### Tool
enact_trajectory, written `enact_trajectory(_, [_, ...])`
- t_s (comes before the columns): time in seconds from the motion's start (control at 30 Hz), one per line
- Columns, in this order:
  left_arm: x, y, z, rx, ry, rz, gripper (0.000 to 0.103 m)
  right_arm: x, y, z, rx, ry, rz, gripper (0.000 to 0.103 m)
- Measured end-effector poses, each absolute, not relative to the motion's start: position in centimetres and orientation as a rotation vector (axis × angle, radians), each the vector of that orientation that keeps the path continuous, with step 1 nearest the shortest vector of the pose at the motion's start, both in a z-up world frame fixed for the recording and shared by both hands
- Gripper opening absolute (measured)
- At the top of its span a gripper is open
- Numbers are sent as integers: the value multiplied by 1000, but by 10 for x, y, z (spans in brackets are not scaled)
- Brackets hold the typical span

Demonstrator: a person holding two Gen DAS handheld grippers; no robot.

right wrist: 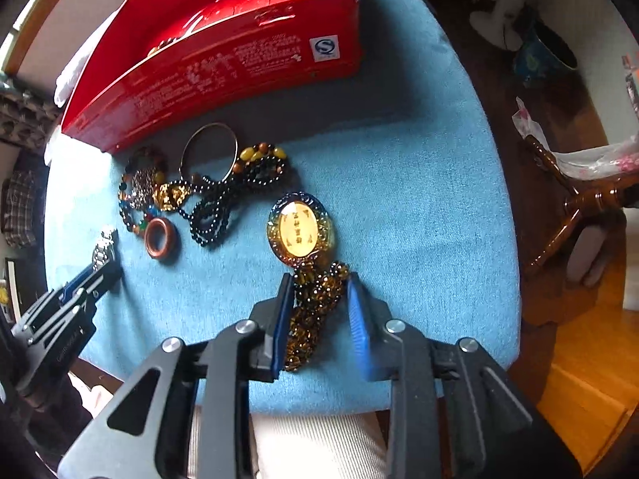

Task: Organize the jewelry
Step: 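Grasp the gold pendant's bead chain with the right tool while the left tool holds the watch, then carry the watch with the left tool while the right tool carries the pendant into the tin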

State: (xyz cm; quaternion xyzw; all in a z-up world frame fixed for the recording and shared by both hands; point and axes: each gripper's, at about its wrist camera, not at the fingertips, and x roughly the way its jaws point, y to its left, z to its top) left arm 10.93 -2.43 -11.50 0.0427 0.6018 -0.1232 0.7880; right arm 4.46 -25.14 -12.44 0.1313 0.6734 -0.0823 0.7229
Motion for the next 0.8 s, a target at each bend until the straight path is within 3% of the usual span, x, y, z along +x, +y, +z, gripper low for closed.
enact_trajectory(0.17, [110, -29, -116, 103, 1292, -257, 29, 46, -241, -126, 239, 1482, -190, 31])
enact_trajectory(0.37, [106, -33, -113, 105, 1290, -258, 28, 40, -224, -117, 206, 1460, -166, 24])
enact_trajectory(0.8, [96, -42, -94, 115, 1266, -302, 28, 35, -206, -92, 176, 1443, -66, 22])
